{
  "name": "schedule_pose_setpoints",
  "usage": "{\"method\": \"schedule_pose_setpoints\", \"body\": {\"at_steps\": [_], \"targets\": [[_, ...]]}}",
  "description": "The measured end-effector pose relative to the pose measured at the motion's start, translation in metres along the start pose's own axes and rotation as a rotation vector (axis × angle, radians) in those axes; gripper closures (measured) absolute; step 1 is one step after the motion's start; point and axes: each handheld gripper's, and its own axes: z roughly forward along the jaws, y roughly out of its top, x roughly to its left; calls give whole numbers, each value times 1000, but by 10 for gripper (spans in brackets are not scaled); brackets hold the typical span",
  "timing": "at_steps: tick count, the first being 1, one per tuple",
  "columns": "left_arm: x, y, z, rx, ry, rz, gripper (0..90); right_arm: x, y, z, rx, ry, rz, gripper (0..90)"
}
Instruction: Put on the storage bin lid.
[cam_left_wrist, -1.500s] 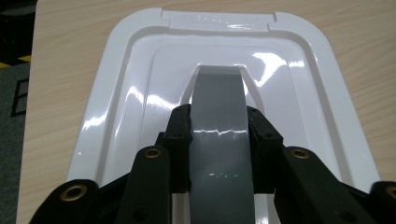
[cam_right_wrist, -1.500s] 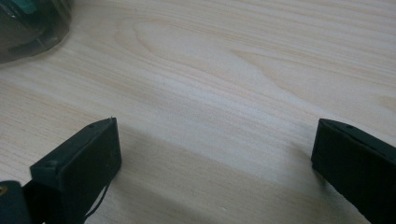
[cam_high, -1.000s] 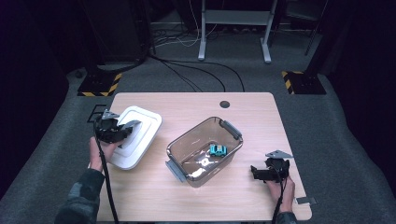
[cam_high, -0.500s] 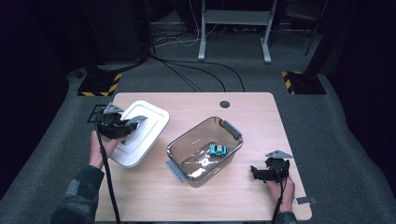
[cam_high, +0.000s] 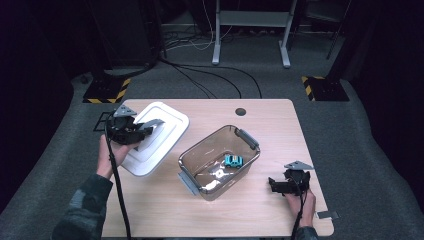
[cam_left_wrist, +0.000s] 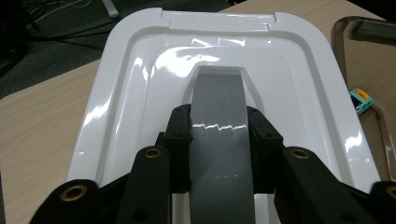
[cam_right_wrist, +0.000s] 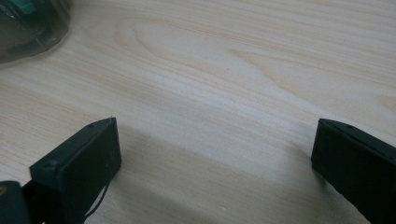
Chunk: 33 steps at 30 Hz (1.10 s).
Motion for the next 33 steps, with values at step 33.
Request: {"method": "schedule_pose_setpoints", "body": {"at_steps": [33], "targets": [[-74,54,9,0,-130,129,668,0,0,0,1,-1,-6,7]]}}
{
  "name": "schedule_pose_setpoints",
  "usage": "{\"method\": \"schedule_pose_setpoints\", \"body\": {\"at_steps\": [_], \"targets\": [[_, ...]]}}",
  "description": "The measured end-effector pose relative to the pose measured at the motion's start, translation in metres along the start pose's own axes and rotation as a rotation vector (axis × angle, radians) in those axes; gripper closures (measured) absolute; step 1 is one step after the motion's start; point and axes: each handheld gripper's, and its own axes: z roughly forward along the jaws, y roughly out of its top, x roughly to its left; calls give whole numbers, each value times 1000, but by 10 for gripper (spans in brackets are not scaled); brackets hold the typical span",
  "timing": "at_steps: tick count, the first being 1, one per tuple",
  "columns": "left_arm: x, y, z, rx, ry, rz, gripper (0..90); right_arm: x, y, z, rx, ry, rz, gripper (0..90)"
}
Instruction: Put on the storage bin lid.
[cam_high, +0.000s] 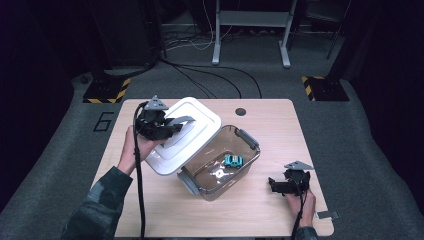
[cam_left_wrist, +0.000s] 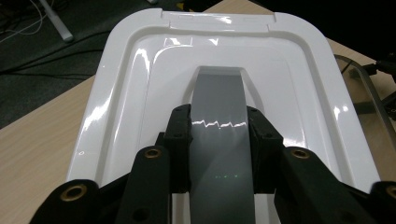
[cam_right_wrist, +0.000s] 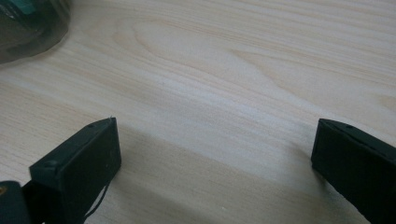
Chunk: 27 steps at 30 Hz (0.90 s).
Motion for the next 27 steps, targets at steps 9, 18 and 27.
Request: {"method": "schedule_pose_setpoints", "body": {"at_steps": [9,18,27], "targets": [[-19,9,18,4,-38,19,668,0,0,0,0,-2,-1,8],[-37,12,40,35,-75,37,668,0,0,0,0,-2,0,8],[-54,15,58,60,-115,40,668,0,0,0,-2,-3,3,8]]}}
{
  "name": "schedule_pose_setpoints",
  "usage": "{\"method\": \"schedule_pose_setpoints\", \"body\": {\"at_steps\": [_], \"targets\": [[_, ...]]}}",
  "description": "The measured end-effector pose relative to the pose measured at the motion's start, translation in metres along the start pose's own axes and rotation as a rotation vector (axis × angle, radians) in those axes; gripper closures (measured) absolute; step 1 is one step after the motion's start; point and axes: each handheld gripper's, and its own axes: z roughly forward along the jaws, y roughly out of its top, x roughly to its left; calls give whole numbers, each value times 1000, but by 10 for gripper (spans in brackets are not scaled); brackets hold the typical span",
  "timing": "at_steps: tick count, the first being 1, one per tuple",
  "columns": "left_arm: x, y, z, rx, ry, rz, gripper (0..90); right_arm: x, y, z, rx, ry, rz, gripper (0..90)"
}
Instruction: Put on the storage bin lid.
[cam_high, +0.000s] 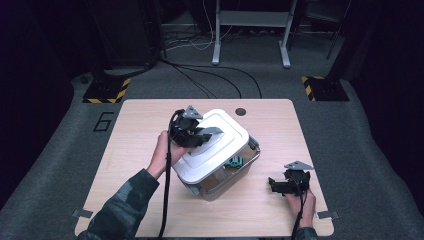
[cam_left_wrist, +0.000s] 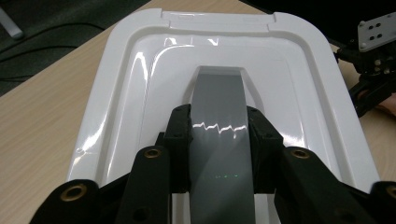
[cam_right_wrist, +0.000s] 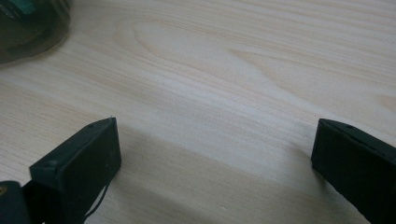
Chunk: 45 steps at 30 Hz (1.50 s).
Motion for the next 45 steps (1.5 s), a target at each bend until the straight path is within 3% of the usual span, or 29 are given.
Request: {"method": "schedule_pose_setpoints", "body": {"at_steps": [21,45], "targets": [[-21,-3,34,29,-59,-39,667,0,0,0,0,0,0,8],[-29,-12,53,62,-36,-8,664,0,0,0,-1,0,-3,8]]}}
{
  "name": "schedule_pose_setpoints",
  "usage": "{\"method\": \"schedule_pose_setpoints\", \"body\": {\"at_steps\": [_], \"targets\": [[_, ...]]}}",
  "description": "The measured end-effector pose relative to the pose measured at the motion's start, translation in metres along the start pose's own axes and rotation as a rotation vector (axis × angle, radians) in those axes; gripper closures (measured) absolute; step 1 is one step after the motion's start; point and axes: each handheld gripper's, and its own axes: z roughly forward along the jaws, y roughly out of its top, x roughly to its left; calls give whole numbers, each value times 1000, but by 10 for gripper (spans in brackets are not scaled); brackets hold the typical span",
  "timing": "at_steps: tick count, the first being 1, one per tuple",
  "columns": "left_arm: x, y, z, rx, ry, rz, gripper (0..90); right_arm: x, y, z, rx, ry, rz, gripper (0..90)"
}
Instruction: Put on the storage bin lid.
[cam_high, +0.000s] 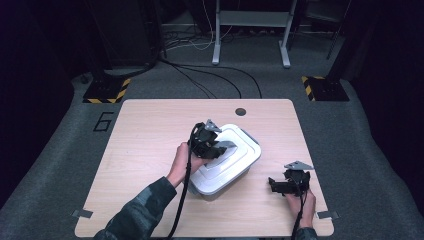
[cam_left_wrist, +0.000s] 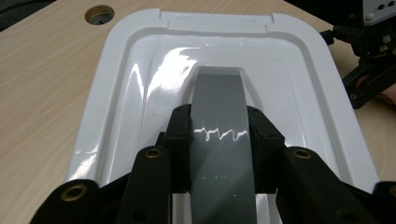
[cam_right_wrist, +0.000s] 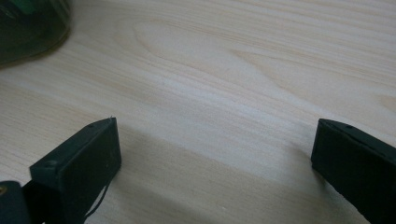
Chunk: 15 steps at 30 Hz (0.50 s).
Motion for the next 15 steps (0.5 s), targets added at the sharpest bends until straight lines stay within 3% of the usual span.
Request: {"method": "schedule_pose_setpoints", "body": {"at_steps": [4,12,15], "targets": [[-1,-1,0,1,6,4,652,0,0,0,0,0,0,8],[0,3,-9,-10,12,1,344,0,0,0,2,1,0,8],[1,5,-17,-18,40,3,262,0,0,0,2,1,0,8]]}}
